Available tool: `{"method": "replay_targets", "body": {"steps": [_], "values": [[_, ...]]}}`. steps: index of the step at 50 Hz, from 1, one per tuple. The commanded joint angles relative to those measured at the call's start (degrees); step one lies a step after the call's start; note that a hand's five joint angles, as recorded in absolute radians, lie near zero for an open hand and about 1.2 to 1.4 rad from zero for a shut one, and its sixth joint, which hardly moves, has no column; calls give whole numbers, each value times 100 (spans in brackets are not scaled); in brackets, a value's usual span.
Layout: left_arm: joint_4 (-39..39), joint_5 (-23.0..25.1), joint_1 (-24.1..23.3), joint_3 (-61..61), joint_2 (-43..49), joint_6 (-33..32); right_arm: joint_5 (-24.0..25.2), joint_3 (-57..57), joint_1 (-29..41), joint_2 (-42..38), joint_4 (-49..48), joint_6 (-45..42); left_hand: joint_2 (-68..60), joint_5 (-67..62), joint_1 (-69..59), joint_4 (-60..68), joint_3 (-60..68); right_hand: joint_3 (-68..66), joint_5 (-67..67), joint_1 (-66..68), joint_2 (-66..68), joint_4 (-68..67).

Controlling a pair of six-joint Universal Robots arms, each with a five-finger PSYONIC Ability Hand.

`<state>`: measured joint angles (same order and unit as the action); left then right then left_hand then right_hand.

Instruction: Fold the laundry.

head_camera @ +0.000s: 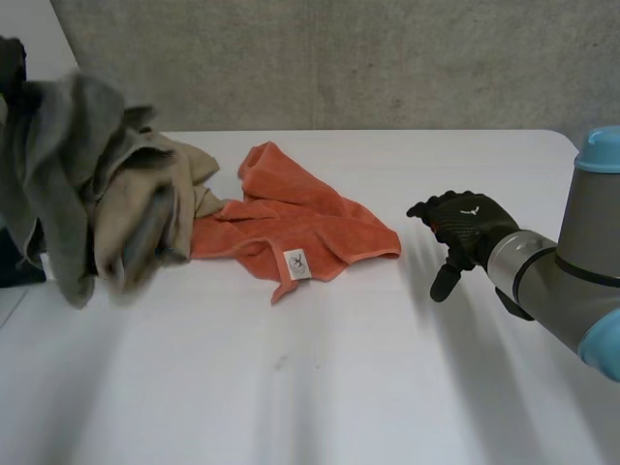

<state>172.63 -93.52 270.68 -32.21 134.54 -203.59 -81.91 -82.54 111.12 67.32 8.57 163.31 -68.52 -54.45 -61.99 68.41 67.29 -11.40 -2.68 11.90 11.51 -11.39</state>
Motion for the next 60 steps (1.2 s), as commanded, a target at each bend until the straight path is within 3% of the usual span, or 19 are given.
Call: {"method": "replay_targets", "body": {"steps": [1,3,4,5,7,8,10,19,29,38,49,54,55,56,59,60], "values": [[632,-1072,125,522,907,-998,-1,-25,41,-52,-5,-71,-1148,-1555,-1801,1159,1271,140,268,-190,-151,139],[579,-1046,20,365,829,-1034,-1,-25,41,-35,-5,-71,-1148,-1555,-1801,1159,1271,140,268,-190,-151,139],[553,-1002,-24,251,750,-990,-1,-16,33,-35,-5,-63,-550,-958,-1203,561,673,140,268,-190,-151,139],[544,-854,-111,6,540,-920,-1,-25,24,-35,-5,-63,1055,647,402,-1043,-931,140,268,-190,-151,139],[535,-669,-191,-302,302,-850,-1,-8,15,-35,-5,-63,2962,2554,2309,-2950,-2838,140,268,-190,-151,139],[570,-468,-261,-626,22,-780,-1,10,-2,-35,-5,-54,4853,4446,4200,-4842,-4730,140,268,-190,-151,139],[640,-282,-314,-953,-295,-700,-1,10,-20,-35,-5,-45,5852,5445,5199,-5841,-5729,140,268,-190,-151,139],[922,272,-779,-2604,-1938,-296,-9,439,6,-174,-31,-71,5852,5445,5199,-5841,-5729,140,268,-190,-151,139],[746,676,-1737,-4003,-2503,-269,-1,1793,437,-1211,-242,-194,5852,5445,5199,-5841,-5729,140,268,-190,-151,139],[1027,1090,-2617,-4207,-1441,-129,-18,3226,824,-2872,-655,-984,5852,5445,5199,-5841,-5729,140,268,-190,-151,139],[720,1108,-3127,-2397,440,-330,-141,4097,894,-3989,-717,-1671,5852,5445,5199,-5841,-5729,-60,69,10,49,-60],[194,888,-3259,-1501,1144,-997,-220,4097,876,-4025,-839,-1566,4155,3747,3501,-4143,-4031,-1890,-1762,1840,1879,-1891],[44,809,-3276,-1377,1205,-1112,-203,4071,876,-4007,-866,-1548,3517,3109,2863,-3505,-3393,-2628,-2500,2578,2617,-2629],[-192,704,-3320,-1167,1310,-1287,-194,4010,868,-3955,-910,-1522,1995,1587,1341,-1983,-1871,-4351,-4223,4301,4340,-4351],[-431,563,-3347,-867,1443,-1403,-185,3869,833,-3814,-980,-1478,-502,-910,-1155,513,626,-6665,-6537,6615,6654,-6666],[-562,484,-3355,-718,1495,-1412,-185,3738,815,-3683,-1033,-1451,-1141,-1549,-1794,1153,1265,-6858,-6730,6808,6847,-6859]]}}
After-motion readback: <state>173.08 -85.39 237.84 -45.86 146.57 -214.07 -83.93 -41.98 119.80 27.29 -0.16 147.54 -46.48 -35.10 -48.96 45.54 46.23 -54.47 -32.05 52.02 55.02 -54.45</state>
